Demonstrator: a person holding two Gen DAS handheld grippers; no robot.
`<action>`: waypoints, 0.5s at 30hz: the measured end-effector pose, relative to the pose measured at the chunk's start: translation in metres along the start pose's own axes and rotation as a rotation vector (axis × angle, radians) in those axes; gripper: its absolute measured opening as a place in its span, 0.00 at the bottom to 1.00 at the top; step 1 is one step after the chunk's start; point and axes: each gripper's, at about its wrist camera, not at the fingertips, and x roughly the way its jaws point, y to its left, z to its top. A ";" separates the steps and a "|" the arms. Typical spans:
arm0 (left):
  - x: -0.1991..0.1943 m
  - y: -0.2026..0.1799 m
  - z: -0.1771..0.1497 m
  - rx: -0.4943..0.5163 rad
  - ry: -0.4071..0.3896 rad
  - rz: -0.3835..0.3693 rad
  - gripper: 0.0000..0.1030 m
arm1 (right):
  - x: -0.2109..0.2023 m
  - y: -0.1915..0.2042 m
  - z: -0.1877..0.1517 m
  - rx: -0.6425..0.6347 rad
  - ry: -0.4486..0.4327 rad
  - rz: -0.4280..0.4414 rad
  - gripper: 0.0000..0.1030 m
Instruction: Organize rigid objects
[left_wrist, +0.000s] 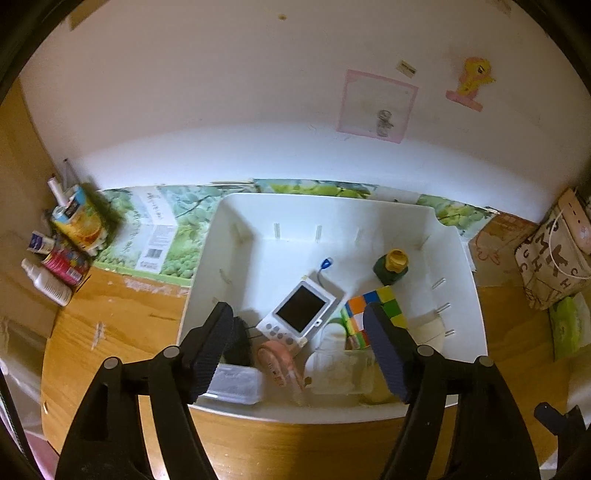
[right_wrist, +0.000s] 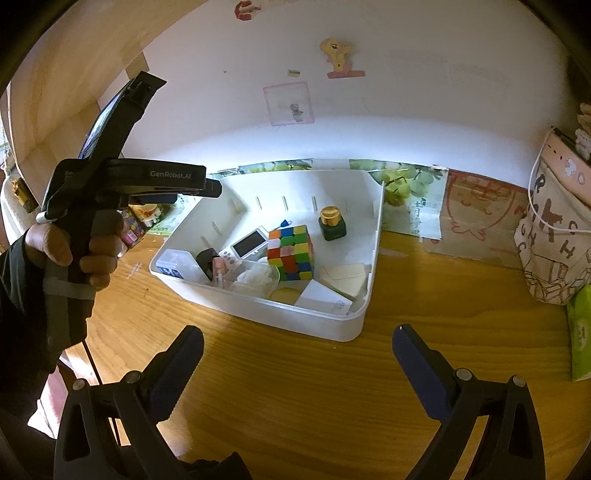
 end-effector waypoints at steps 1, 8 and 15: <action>-0.001 0.003 -0.002 -0.011 0.002 0.004 0.74 | -0.001 0.003 0.000 -0.001 -0.002 -0.001 0.99; -0.013 0.035 -0.040 -0.148 0.000 -0.011 0.74 | -0.011 0.021 -0.005 0.029 -0.013 -0.022 0.99; -0.024 0.070 -0.086 -0.138 0.052 -0.030 0.75 | -0.017 0.042 -0.023 0.111 0.002 -0.027 0.99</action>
